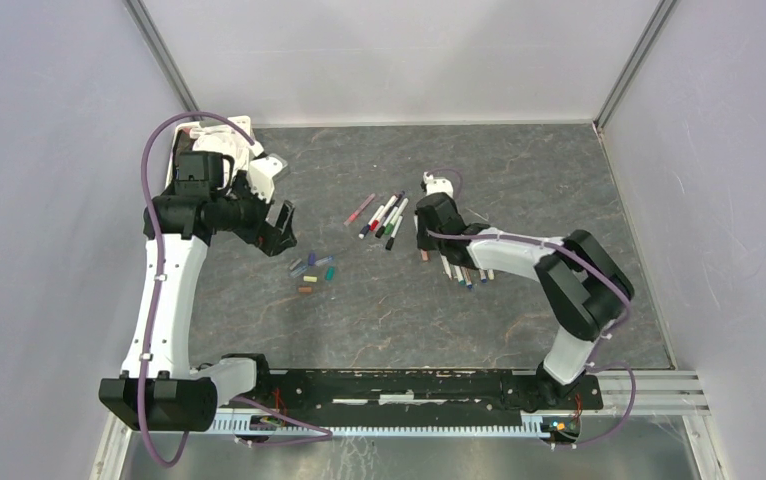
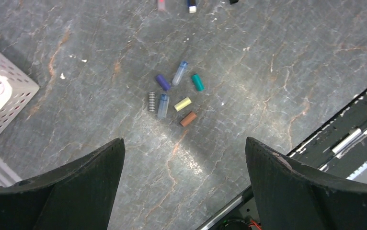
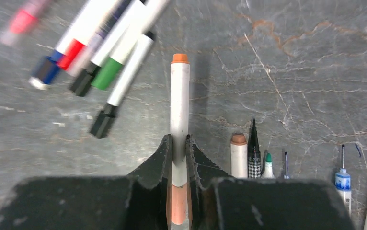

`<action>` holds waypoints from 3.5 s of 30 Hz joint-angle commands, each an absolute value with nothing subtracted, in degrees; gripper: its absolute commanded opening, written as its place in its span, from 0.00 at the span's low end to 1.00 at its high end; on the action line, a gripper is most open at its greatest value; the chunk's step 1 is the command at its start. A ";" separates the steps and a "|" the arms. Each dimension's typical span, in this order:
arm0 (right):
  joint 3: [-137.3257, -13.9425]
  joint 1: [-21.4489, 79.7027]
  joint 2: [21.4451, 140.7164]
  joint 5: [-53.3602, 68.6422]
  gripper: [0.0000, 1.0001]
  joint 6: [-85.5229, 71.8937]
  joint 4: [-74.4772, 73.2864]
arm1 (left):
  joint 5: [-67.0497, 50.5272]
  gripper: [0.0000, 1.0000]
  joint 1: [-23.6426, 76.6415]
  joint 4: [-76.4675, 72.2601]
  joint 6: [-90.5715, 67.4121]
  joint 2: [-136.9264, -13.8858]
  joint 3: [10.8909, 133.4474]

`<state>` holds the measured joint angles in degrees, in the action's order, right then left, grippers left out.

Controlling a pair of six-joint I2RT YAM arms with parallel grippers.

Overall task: Open the pen caps
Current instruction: Pick up the pen from the center of the board.

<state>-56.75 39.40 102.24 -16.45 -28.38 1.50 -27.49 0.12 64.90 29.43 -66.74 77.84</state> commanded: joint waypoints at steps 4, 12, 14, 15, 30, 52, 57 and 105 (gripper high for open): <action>-50.80 41.98 86.06 -10.50 0.07 -35.53 18.08 | -36.20 1.00 0.09 66.39 31.98 -68.56 82.38; -51.68 52.26 78.65 -12.37 0.00 -40.86 37.04 | -52.95 1.00 0.09 64.15 26.35 -68.89 82.36; -52.21 55.09 78.36 -14.54 0.00 -41.74 40.98 | -56.55 1.00 0.09 61.64 23.78 -68.32 80.81; -52.92 56.41 78.52 -15.32 0.00 -41.87 41.86 | -57.86 1.00 0.09 60.27 22.04 -67.91 79.99; -58.74 65.86 83.70 -26.88 0.00 -40.89 50.66 | -66.25 0.92 3.12 53.35 16.10 -64.82 75.78; -58.77 69.29 86.23 -29.88 0.00 -39.47 53.53 | -65.04 0.16 5.54 49.46 13.52 -65.93 73.93; -56.45 69.26 85.07 -30.59 0.18 -38.93 52.77 | -60.65 0.02 5.56 51.37 18.41 -65.94 73.58; -76.60 53.76 105.88 46.91 0.54 -42.24 11.91 | -14.94 0.02 27.58 70.18 74.67 -56.78 63.62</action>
